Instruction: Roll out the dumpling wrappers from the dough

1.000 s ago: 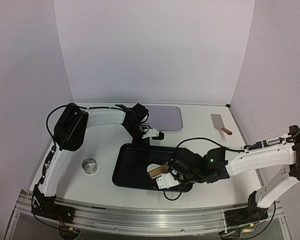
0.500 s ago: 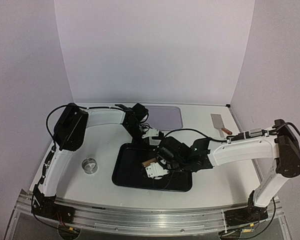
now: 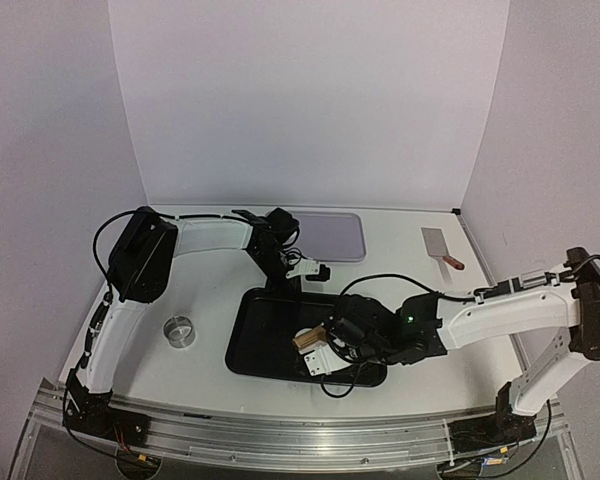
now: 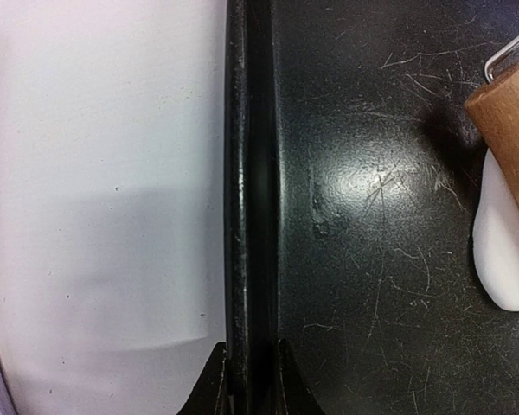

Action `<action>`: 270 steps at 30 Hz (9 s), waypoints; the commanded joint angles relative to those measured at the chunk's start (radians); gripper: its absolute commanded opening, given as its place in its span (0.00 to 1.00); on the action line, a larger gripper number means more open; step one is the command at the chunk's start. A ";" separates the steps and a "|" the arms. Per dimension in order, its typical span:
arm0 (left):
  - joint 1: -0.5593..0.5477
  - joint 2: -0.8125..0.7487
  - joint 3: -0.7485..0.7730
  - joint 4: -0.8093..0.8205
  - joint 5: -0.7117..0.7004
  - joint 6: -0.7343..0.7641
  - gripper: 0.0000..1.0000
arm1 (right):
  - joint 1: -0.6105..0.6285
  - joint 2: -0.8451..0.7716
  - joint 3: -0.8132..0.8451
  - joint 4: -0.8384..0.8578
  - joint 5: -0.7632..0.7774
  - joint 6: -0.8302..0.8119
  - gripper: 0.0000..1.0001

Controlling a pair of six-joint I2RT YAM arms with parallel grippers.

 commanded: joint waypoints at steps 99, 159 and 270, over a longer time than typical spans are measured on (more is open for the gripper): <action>0.029 0.053 -0.030 0.016 -0.126 -0.023 0.00 | 0.009 0.136 -0.068 -0.336 -0.219 0.013 0.00; 0.056 0.041 -0.037 0.032 -0.113 -0.024 0.00 | 0.147 0.050 -0.131 -0.497 -0.190 0.225 0.00; 0.056 0.031 -0.036 0.033 -0.099 -0.035 0.00 | 0.181 0.298 0.208 -0.414 -0.088 0.586 0.00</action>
